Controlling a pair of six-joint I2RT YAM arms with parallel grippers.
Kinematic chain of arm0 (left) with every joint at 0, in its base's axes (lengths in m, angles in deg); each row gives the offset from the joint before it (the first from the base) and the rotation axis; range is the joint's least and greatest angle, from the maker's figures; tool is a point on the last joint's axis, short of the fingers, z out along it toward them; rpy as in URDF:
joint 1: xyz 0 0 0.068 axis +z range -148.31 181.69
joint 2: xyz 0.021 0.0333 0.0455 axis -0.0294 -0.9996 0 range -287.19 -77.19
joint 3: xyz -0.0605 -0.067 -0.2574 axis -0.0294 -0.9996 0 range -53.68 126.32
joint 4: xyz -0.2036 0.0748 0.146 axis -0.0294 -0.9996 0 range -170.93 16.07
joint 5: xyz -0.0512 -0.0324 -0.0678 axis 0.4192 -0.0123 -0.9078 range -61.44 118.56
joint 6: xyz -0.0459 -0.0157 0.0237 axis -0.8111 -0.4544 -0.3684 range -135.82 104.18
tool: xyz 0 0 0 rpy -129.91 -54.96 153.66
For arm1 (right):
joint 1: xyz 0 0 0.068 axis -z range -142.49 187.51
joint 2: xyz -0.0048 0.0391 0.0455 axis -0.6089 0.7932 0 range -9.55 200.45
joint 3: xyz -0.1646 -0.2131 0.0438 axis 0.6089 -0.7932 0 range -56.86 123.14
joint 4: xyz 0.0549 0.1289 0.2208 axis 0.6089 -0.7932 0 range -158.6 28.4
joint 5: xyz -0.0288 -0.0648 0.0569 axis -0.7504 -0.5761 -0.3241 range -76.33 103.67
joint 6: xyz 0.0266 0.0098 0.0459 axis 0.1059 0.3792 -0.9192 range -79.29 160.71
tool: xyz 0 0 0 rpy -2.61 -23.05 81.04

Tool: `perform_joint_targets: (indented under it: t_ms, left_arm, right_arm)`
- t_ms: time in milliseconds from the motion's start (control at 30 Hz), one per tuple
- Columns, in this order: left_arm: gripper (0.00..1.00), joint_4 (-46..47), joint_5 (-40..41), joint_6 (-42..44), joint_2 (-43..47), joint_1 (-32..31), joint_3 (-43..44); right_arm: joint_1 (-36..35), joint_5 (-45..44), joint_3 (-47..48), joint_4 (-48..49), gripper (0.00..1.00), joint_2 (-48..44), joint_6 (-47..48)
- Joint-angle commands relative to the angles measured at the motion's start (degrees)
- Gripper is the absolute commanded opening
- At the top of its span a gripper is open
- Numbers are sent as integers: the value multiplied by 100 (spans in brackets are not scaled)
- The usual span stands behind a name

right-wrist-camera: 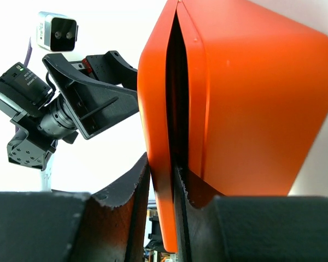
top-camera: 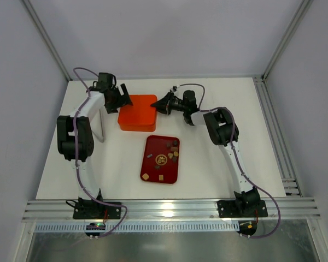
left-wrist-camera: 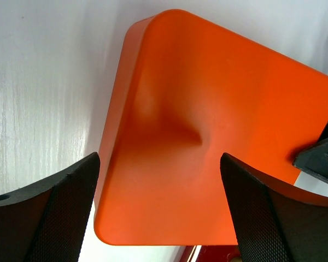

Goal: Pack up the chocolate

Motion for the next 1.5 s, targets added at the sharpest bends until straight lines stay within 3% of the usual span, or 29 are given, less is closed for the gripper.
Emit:
perform_joint_targets:
  t_ms: [0, 1467]
  left_arm:
    - [88, -79, -28, 117, -44, -48, 267]
    - [88, -369, 77, 126, -264, -364, 716]
  right_arm:
    - [41, 59, -102, 456, 25, -493, -22]
    - [446, 156, -1315, 667, 29, -976, 312]
